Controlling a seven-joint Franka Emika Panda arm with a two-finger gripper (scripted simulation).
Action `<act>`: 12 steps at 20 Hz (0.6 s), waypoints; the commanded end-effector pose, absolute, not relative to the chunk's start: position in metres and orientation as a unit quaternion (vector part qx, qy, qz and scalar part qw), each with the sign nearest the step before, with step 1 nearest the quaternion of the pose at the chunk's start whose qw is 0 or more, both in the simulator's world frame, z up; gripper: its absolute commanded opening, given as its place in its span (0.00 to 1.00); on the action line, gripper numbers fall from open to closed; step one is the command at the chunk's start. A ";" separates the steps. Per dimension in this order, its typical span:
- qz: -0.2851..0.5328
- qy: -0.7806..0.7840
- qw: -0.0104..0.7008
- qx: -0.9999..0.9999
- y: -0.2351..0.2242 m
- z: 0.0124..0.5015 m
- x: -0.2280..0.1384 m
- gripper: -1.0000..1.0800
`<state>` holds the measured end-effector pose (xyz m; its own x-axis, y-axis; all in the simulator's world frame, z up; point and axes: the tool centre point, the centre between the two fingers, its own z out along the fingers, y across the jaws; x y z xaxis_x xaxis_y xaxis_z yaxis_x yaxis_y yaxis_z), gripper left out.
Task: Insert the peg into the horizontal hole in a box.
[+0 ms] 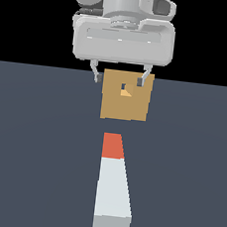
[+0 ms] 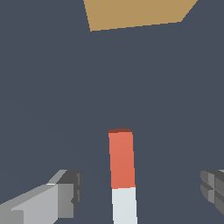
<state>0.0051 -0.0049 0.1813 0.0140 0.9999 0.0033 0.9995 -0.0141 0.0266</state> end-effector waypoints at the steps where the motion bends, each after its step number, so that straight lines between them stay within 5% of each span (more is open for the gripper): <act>1: 0.011 0.702 0.008 0.712 -0.005 0.181 0.005 0.96; 12: 0.008 0.707 0.006 0.707 -0.043 0.152 0.004 0.96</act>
